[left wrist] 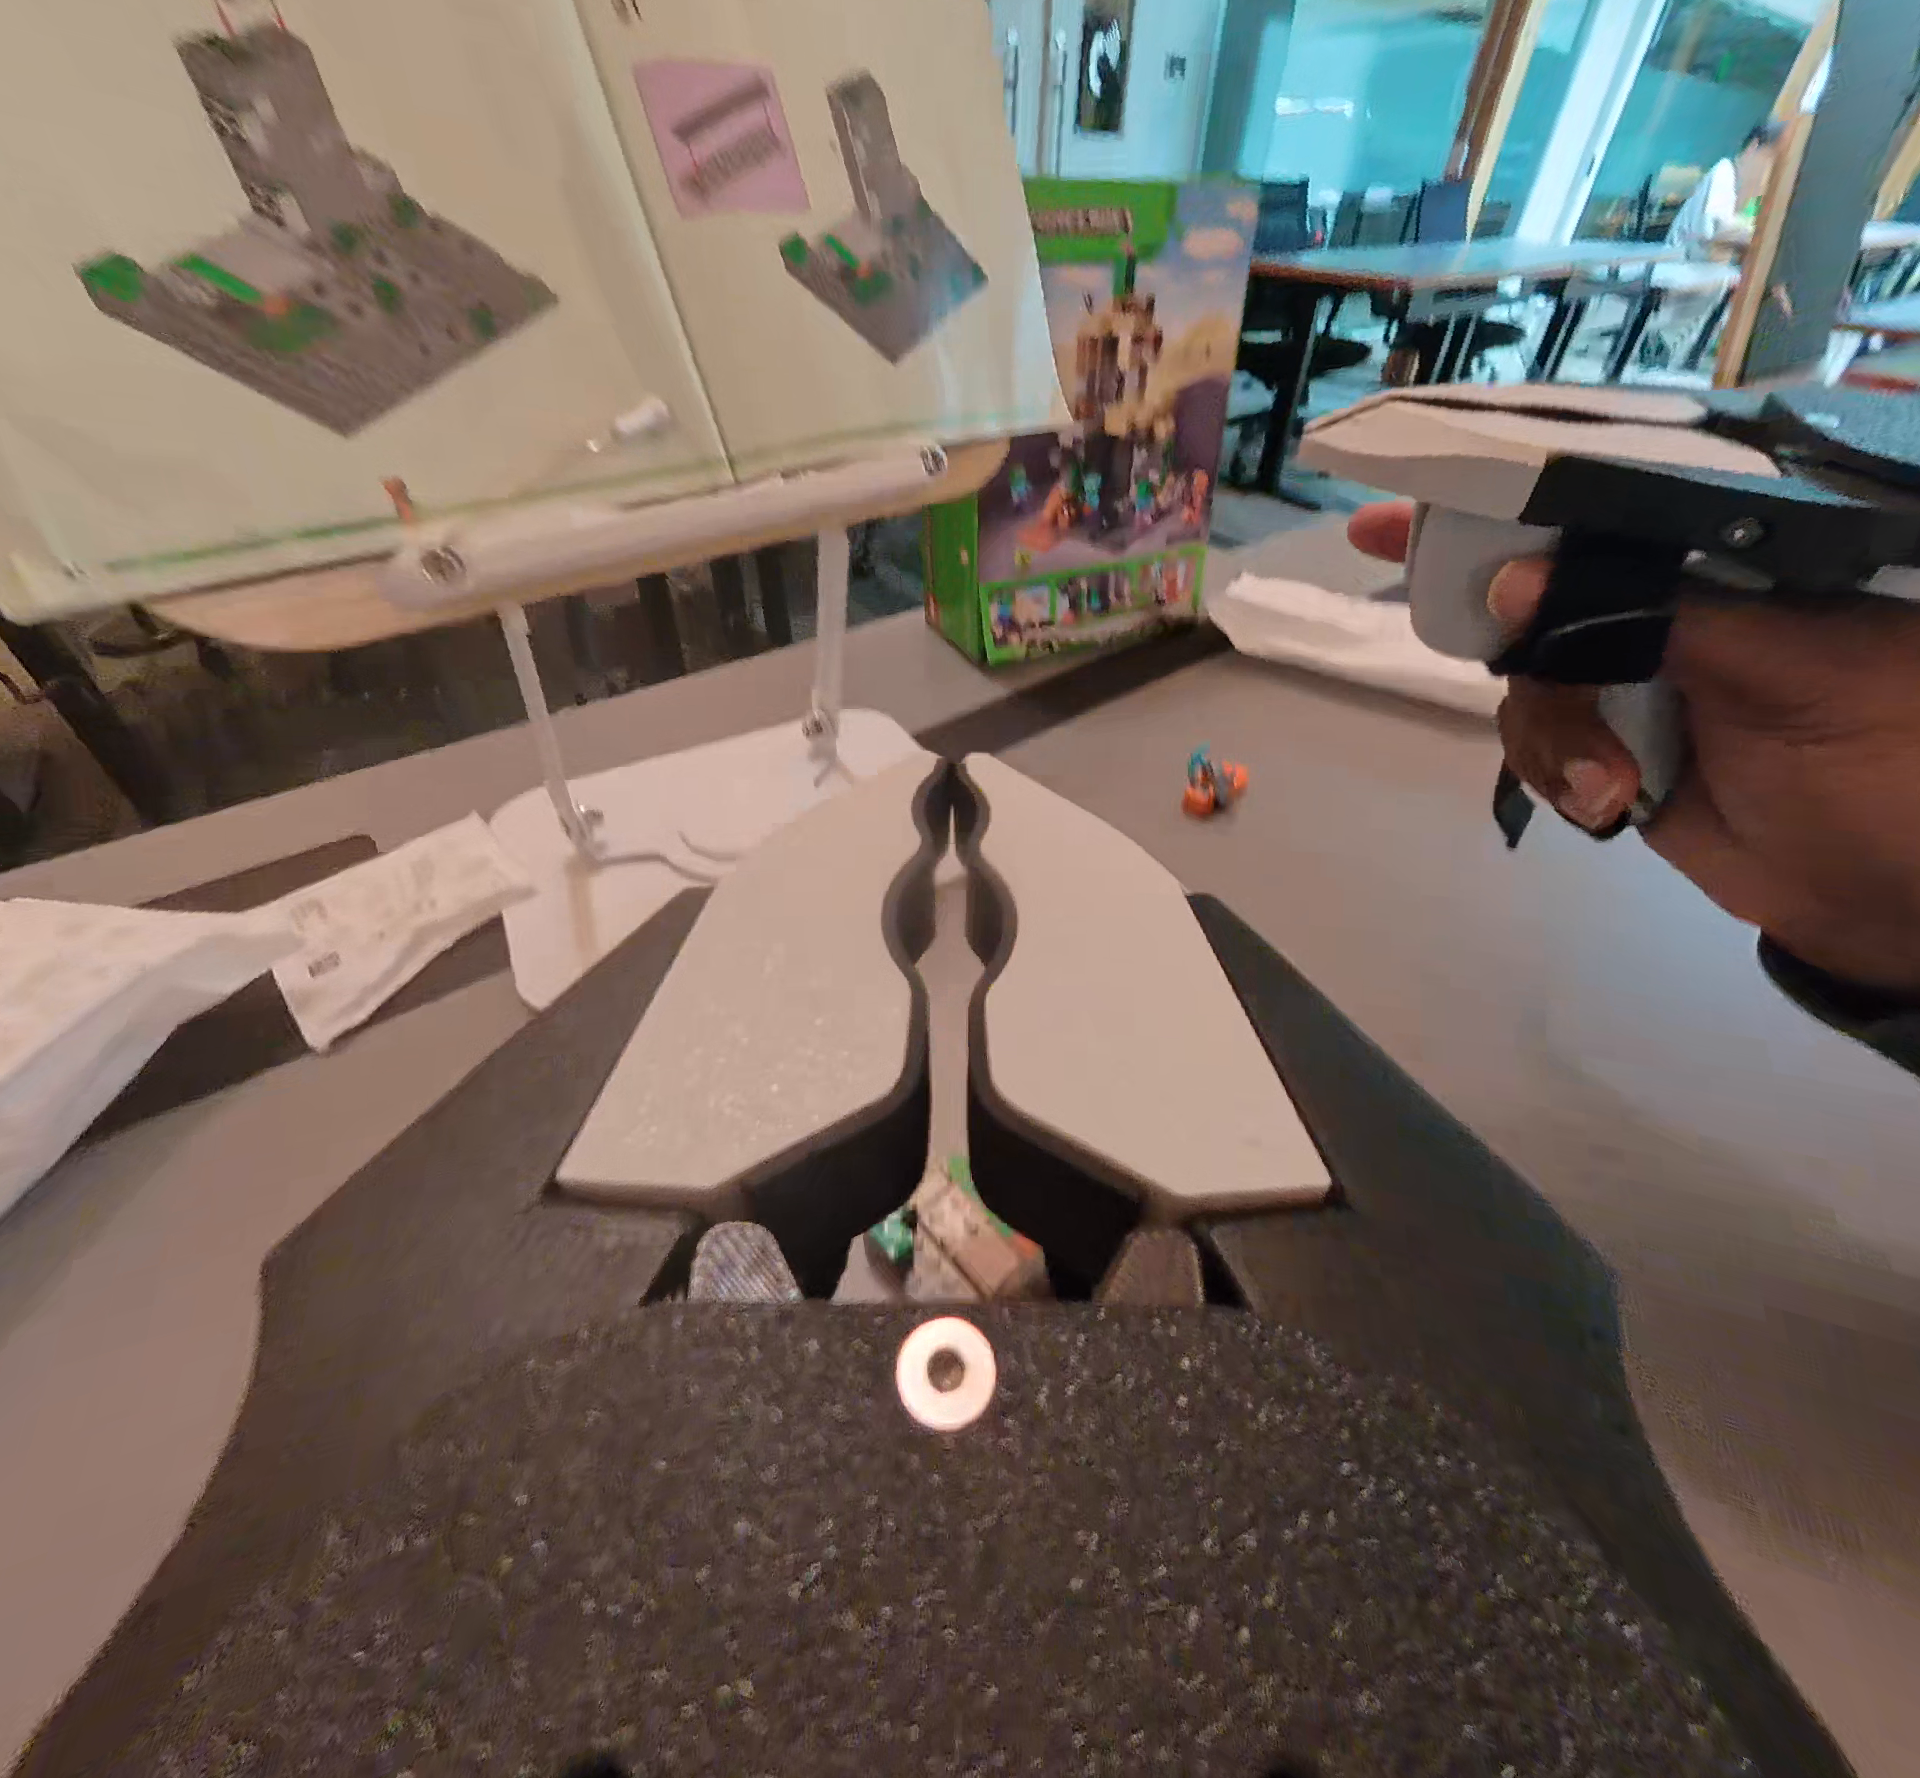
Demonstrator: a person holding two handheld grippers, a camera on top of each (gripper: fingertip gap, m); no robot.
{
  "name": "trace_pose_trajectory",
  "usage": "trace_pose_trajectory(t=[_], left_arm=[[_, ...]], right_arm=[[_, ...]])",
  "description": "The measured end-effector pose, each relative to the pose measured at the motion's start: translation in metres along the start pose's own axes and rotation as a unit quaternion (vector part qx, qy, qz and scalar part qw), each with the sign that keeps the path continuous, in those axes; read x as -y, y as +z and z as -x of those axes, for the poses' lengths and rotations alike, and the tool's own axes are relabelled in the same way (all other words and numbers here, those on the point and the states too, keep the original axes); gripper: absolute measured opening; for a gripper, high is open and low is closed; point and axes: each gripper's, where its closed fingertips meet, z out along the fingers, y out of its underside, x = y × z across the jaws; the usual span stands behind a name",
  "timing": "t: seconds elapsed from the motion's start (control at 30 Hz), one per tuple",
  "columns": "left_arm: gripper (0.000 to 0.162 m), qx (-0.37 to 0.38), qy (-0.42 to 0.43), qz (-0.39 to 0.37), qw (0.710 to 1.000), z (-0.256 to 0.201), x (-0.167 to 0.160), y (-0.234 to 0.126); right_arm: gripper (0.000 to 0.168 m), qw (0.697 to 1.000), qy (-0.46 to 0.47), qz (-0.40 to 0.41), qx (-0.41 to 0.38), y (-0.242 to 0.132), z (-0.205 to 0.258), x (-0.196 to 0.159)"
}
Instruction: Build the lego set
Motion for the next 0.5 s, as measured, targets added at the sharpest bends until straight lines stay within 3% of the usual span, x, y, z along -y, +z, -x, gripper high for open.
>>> trace_pose_trajectory(t=[0.23,0.5], left_arm=[[0.0,0.016,-0.049,-0.054,0.997,0.022,0.045,0.022],[0.0,0.027,-0.008,-0.076,0.997,0.039,0.075,0.034]], right_arm=[[0.0,0.999,0.006,-0.038,-0.024,0.021,-0.027,0.042],[0.0,0.999,0.006,-0.044,-0.032,0.04,-0.049,0.04]])
